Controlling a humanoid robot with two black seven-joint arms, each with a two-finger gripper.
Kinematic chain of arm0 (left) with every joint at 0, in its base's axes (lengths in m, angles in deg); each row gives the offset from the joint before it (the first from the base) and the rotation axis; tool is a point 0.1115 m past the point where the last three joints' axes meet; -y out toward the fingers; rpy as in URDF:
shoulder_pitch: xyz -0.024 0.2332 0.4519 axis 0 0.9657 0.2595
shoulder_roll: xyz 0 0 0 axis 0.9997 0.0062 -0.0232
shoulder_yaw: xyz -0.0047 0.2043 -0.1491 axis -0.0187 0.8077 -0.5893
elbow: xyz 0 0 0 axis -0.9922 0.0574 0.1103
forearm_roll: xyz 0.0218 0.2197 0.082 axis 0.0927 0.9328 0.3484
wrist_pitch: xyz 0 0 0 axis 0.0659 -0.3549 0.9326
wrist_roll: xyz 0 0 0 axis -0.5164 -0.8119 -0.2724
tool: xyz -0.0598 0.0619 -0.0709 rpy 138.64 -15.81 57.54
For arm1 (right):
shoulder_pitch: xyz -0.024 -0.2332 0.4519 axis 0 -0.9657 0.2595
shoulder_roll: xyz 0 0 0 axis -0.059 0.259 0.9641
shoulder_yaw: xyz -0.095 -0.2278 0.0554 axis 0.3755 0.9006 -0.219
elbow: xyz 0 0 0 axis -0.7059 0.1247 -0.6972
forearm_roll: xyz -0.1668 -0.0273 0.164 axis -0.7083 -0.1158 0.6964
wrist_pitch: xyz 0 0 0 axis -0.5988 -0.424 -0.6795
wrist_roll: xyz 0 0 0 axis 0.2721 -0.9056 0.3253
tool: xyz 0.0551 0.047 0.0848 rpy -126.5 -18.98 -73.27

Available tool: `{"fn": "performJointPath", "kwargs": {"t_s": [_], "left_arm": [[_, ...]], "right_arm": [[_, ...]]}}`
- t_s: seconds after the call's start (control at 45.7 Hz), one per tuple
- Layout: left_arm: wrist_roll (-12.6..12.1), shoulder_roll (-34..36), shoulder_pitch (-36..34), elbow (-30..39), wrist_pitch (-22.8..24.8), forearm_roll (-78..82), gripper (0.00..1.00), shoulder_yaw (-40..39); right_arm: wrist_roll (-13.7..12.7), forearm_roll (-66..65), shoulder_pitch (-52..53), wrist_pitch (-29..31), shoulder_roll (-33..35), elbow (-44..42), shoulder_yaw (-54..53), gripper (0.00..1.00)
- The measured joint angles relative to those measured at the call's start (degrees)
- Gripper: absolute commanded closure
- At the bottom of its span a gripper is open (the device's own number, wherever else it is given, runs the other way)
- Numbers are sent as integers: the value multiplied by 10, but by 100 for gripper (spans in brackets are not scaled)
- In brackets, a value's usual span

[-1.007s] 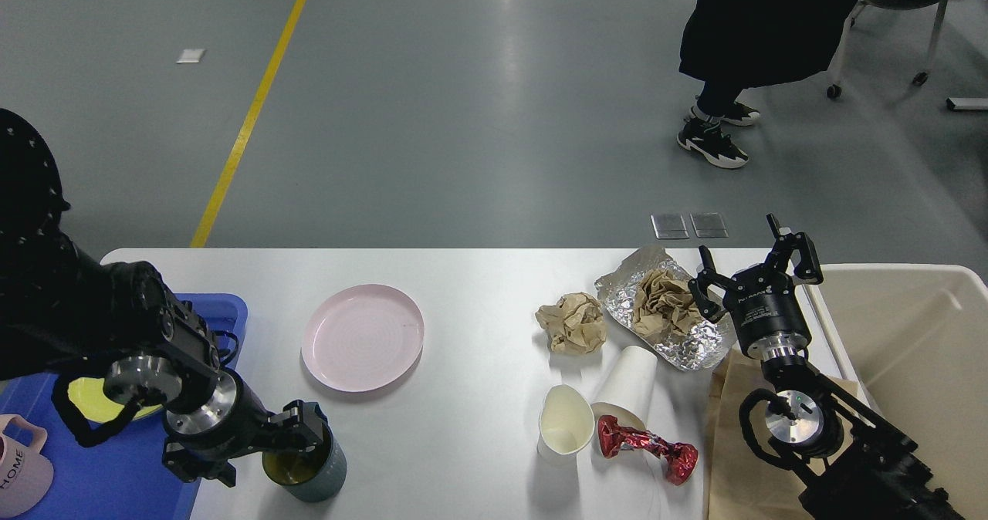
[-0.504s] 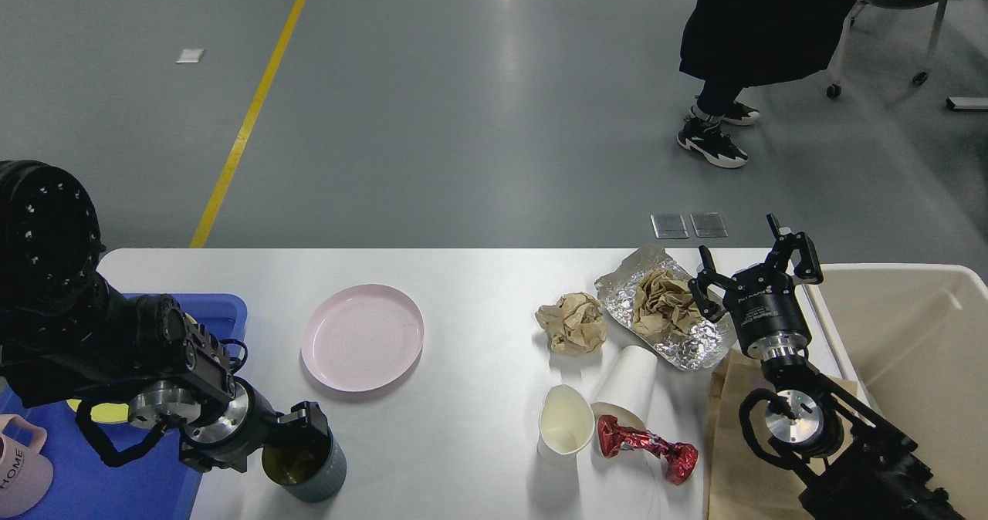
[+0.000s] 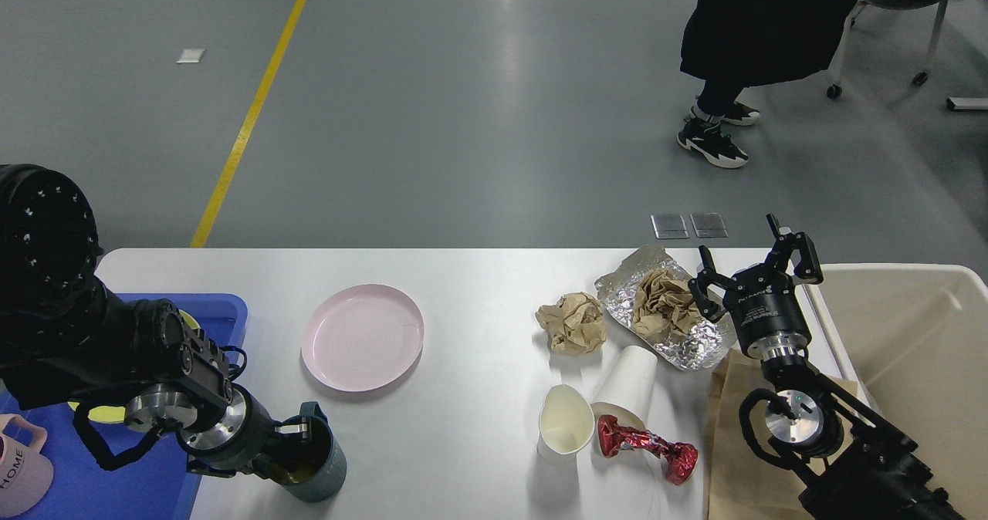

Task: Tidy desktop
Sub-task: 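Lift the teal mug with the left gripper and carry it toward the tray corner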

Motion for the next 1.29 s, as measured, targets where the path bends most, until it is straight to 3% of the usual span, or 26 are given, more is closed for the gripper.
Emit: {"fn": "performJointPath", "kwargs": {"t_s": [0.46,0.679,0.854,1.073,1.292], "left_arm": [[-3,6,0,-3,2,1,100,-3],[-3,31,-46,14,67,1,100,1],[-7,63,-161,71,133,8,100,12],[-41,65,-346,138,234,20,100,26],[-31,57,-515,182,348,16,100,37]], "right_arm": [[0,0,0,-1,0,0,0,0],[0,0,0,0,0,0,0,0],[0,0,0,0,0,-1,0,0],[0,0,0,0,0,-1,0,0],[0,0,0,-1,0,-1,0,0]]}}
